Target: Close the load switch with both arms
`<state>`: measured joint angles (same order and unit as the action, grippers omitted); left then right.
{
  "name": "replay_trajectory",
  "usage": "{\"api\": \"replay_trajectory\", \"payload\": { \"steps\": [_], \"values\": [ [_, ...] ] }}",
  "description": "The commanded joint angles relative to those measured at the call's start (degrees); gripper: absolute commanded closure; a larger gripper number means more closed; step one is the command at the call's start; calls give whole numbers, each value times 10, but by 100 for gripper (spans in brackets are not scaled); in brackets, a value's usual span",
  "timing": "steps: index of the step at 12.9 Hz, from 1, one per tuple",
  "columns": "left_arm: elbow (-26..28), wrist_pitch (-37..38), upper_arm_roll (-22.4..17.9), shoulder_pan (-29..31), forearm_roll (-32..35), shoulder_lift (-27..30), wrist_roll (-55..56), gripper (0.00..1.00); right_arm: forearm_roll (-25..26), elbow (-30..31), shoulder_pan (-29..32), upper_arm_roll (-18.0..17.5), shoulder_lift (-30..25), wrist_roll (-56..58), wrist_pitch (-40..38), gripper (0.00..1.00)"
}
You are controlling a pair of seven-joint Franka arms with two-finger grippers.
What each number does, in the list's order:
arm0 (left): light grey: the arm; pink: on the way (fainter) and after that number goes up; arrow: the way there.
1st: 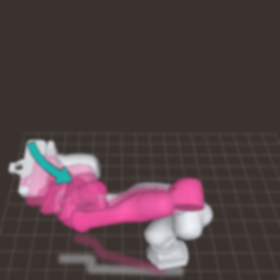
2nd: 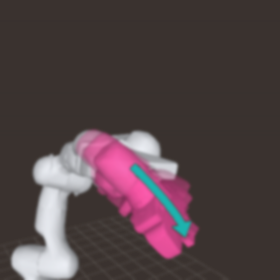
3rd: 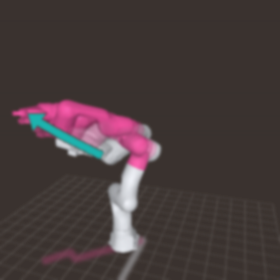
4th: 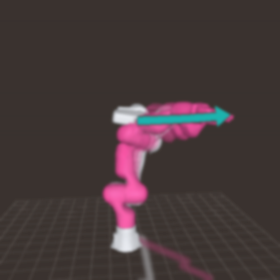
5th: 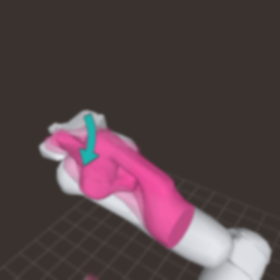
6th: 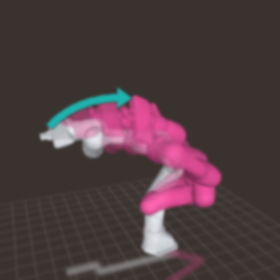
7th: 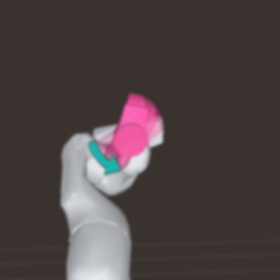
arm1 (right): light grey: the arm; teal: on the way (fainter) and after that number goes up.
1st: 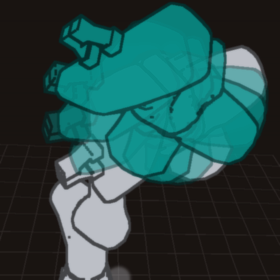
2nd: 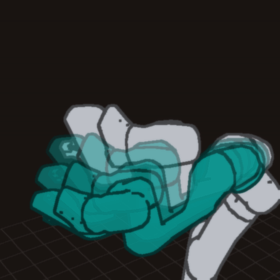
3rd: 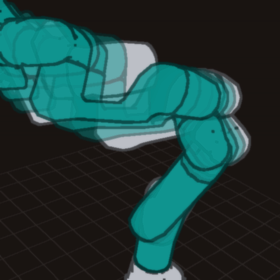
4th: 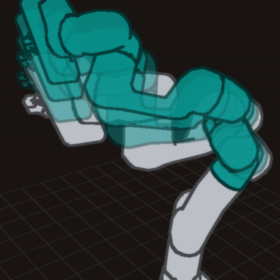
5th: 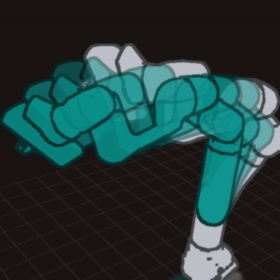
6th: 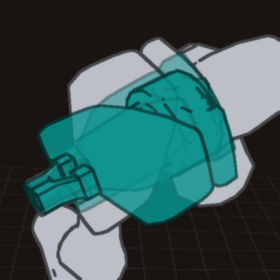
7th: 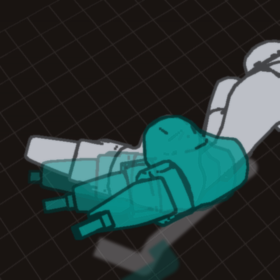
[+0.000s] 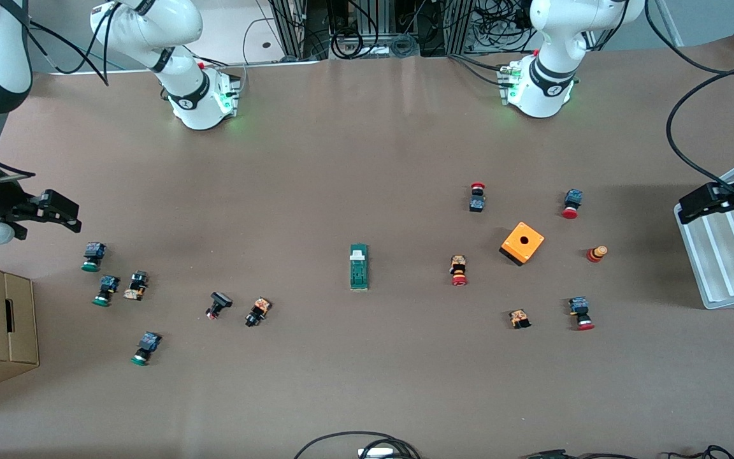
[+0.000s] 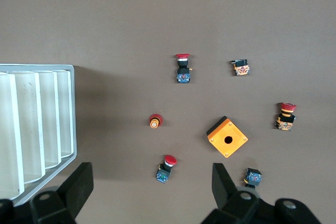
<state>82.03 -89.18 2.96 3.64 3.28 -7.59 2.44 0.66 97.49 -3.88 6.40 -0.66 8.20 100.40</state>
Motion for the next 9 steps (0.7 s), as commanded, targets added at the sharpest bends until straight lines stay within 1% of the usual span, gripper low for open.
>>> {"api": "replay_trajectory", "payload": {
  "steps": [1,9],
  "values": [
    [-5,7,-2,-1,-3,6,-4,0,-21,-4,1,2,0,13,-9,0],
    [-5,8,-3,-1,1,5,-4,0,-27,-7,1,2,5,14,-8,0]
  ]
}}
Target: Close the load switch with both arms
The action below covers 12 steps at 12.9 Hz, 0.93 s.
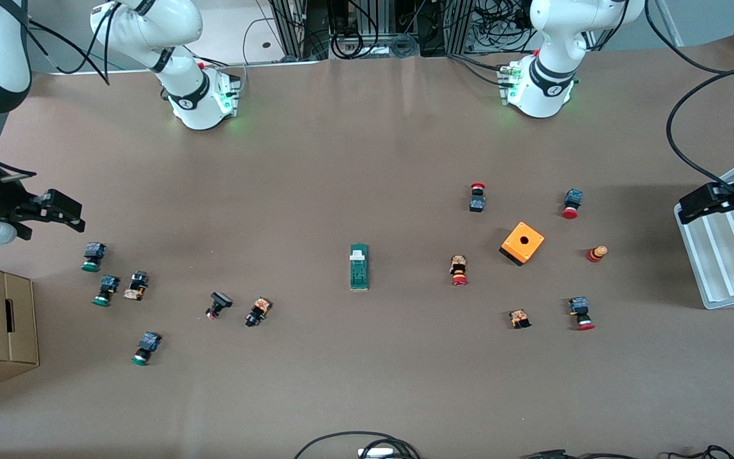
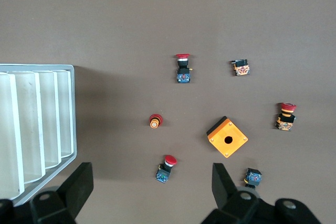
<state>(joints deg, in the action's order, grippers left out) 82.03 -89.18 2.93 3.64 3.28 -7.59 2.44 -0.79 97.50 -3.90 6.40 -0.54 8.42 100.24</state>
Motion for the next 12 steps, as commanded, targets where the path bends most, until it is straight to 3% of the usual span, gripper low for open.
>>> {"api": "replay_trajectory", "payload": {
  "steps": [1,10,12],
  "values": [
    [-5,8,-3,-1,3,5,-5,0,-12,-6,2,2,4,12,-7,0],
    [-5,1,1,-7,1,-6,-10,0,-12,-11,3,5,8,11,-7,0],
    [-4,-31,1,-8,3,-11,-12,0,-11,-11,1,6,11,9,-2,0]
  ]
}}
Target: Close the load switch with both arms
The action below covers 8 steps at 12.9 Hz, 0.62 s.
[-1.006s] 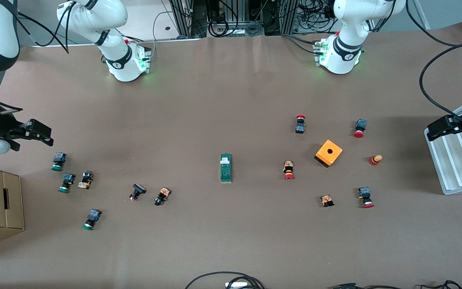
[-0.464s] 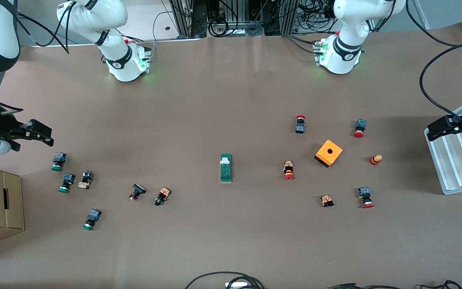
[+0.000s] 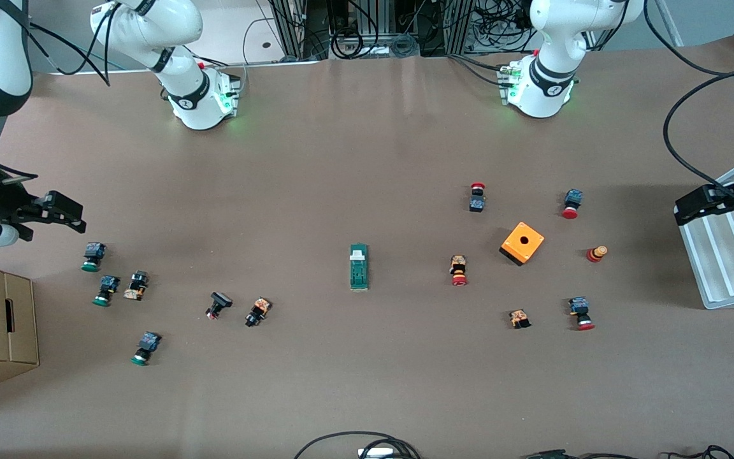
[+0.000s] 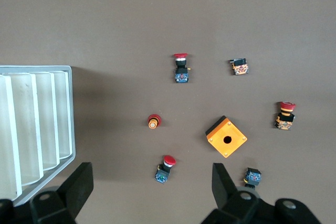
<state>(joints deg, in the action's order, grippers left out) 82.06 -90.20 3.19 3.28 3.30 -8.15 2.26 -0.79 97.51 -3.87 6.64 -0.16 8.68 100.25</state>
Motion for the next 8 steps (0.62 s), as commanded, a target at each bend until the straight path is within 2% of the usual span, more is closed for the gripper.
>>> {"api": "replay_trajectory", "payload": {
  "steps": [1,8],
  "values": [
    [-3,-27,-1,-5,3,-6,-11,0,-11,-11,-2,3,14,8,-1,0],
    [-1,-27,23,-26,4,-3,-7,0,-9,-11,-10,-7,14,8,2,0]
  ]
}}
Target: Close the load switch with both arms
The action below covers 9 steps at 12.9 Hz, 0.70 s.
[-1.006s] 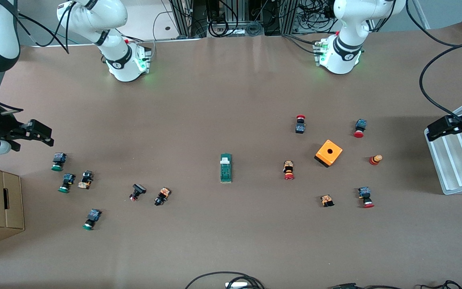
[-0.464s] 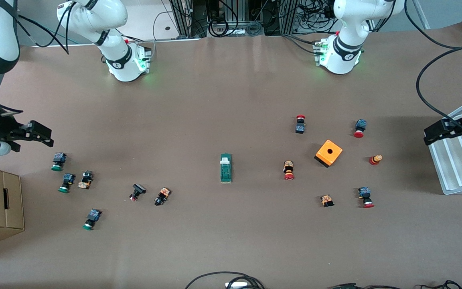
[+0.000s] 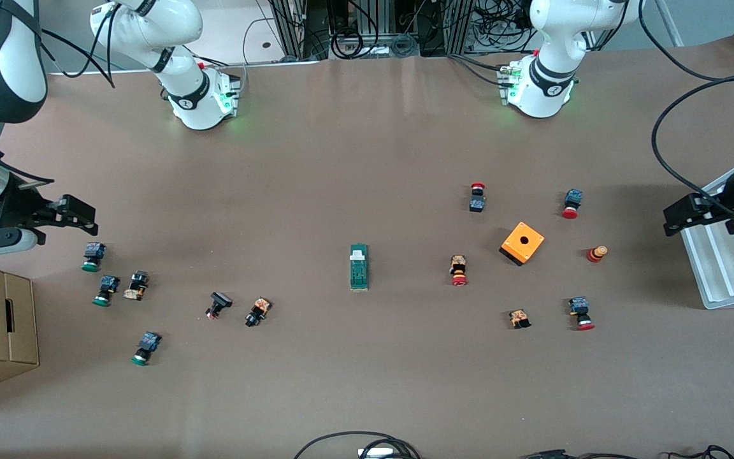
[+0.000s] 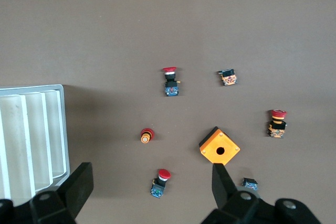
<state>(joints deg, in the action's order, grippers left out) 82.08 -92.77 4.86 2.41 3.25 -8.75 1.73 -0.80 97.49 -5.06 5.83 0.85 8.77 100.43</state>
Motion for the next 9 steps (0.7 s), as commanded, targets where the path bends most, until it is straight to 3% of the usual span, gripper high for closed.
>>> {"api": "replay_trajectory", "payload": {
  "steps": [1,6,9],
  "values": [
    [-3,-1,9,-28,5,4,2,0,-9,-12,1,1,4,7,0,0],
    [-5,-21,29,-53,3,4,44,0,-10,-17,2,2,4,9,18,0],
    [-5,-23,36,-101,23,17,92,0,-10,-17,0,1,4,10,20,0]
  ]
}}
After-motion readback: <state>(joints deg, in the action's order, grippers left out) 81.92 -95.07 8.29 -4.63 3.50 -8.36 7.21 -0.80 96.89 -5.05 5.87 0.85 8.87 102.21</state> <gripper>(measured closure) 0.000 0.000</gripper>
